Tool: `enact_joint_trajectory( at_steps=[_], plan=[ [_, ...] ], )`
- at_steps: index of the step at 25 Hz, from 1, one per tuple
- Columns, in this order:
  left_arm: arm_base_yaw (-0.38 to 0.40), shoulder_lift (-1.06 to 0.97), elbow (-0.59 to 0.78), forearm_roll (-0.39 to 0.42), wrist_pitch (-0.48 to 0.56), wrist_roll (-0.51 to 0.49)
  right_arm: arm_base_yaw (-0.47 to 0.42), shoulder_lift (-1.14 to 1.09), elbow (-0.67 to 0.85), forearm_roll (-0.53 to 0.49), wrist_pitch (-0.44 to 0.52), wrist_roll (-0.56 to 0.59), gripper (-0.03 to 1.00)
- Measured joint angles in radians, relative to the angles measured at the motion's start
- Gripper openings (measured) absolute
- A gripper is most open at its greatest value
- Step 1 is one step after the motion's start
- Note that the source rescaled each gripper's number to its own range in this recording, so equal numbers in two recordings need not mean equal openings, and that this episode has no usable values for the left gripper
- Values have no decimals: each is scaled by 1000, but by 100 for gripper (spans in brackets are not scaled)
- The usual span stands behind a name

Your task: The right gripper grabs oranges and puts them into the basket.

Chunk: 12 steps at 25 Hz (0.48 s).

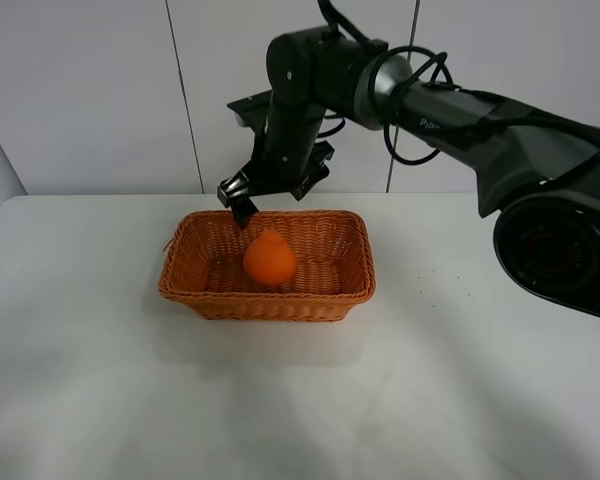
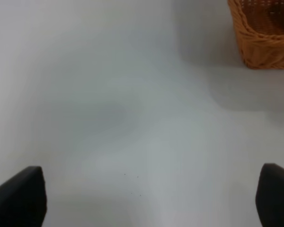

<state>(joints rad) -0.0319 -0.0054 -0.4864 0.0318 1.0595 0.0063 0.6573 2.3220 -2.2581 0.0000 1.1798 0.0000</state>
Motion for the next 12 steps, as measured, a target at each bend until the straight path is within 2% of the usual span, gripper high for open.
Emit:
enact_joint_trajectory(
  at_steps=[3,7,12],
  plan=[
    [0,0,0,0,0,0,-11,-9,-62,0,23,0,100],
    [0,0,0,0,0,0,-60,-15,-72,0,38,0,100],
    [0,0,0,0,0,0,-191,-15,-72,0,39,0,100]
  ],
)
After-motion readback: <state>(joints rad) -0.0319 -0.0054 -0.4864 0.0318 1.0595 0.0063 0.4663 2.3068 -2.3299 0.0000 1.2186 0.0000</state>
